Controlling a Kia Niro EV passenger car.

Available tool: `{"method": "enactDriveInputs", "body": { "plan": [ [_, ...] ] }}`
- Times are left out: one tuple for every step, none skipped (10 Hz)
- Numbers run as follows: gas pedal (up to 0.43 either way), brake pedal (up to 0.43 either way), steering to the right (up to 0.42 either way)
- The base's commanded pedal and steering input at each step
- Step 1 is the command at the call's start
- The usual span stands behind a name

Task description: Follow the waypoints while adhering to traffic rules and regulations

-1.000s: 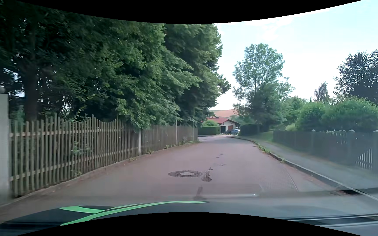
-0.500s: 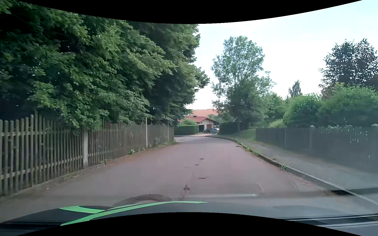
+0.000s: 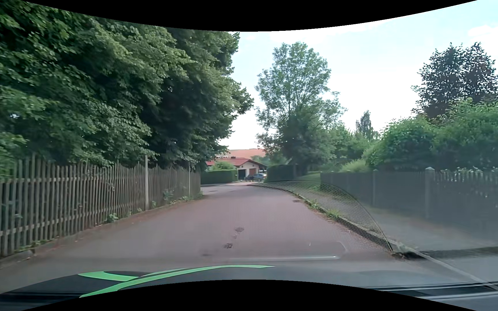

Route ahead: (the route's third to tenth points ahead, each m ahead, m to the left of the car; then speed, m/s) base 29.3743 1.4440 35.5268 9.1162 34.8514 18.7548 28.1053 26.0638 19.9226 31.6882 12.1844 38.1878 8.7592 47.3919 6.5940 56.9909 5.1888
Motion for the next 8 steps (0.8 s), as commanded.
{"method": "enactDriveInputs", "body": {
  "plan": [
    [0.000,0.134,0.089],
    [0.000,0.122,0.082],
    [0.000,0.110,0.075],
    [0.000,0.110,0.068],
    [0.000,0.110,0.050],
    [0.000,0.110,0.031],
    [0.000,0.104,0.023],
    [0.000,0.098,0.019]
  ]
}}
